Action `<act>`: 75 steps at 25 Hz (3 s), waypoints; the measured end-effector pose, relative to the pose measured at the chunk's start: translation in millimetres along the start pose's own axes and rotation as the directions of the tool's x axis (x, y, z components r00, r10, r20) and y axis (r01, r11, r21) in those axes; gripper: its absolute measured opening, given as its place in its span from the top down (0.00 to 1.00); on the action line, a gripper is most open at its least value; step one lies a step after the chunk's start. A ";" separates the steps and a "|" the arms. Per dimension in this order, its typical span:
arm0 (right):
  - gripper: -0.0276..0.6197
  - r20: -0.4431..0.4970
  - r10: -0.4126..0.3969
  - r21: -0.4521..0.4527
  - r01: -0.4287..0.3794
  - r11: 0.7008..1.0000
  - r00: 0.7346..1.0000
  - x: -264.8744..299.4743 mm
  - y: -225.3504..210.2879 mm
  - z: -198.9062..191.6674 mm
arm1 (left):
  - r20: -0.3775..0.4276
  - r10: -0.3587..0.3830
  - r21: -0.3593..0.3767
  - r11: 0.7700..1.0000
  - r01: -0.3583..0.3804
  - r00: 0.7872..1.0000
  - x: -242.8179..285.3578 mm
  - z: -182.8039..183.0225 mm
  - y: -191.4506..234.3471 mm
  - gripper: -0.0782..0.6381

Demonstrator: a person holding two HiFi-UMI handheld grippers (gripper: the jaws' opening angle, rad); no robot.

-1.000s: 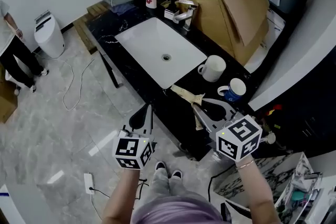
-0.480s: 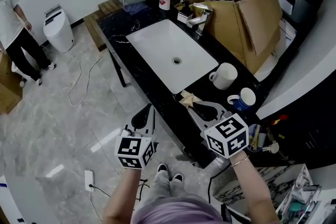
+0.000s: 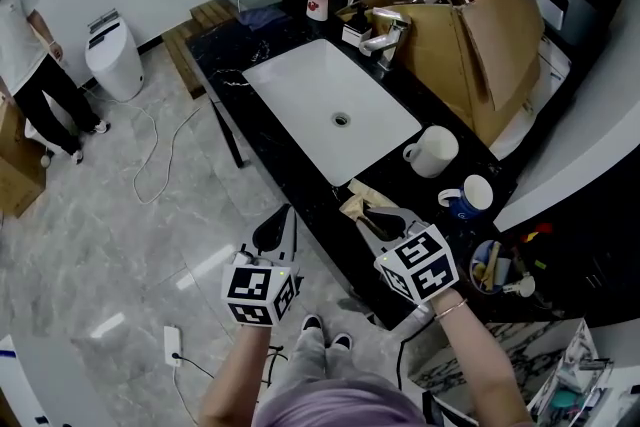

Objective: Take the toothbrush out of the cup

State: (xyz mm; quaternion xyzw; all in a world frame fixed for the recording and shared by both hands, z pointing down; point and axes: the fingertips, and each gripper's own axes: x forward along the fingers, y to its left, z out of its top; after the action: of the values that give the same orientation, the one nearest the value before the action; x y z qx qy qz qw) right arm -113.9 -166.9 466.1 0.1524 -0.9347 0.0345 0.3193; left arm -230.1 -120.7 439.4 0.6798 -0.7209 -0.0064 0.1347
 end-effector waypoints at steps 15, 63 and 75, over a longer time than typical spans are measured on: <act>0.77 -0.008 0.003 -0.051 -0.003 0.999 1.000 0.0 1.7 -9.7 | -0.011 -0.019 0.017 1.000 0.019 1.000 4.3 -1.2 -15.0 0.89; 0.95 0.348 -0.511 0.429 0.352 0.832 0.786 -209.7 -73.5 -37.1 | 0.024 -0.215 0.121 0.970 0.211 0.976 24.2 30.1 -132.0 0.89; 0.95 0.347 -0.498 0.426 0.339 0.839 0.795 -213.7 -76.3 -49.2 | 0.028 -0.191 0.122 0.975 0.186 0.981 18.1 30.0 -145.2 0.89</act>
State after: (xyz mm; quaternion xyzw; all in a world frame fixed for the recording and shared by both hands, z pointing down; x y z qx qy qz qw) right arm 98.7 -175.3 372.9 0.4151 -0.9032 0.0877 0.0654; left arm -94.8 -154.6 385.8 0.7516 -0.6549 0.0103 0.0783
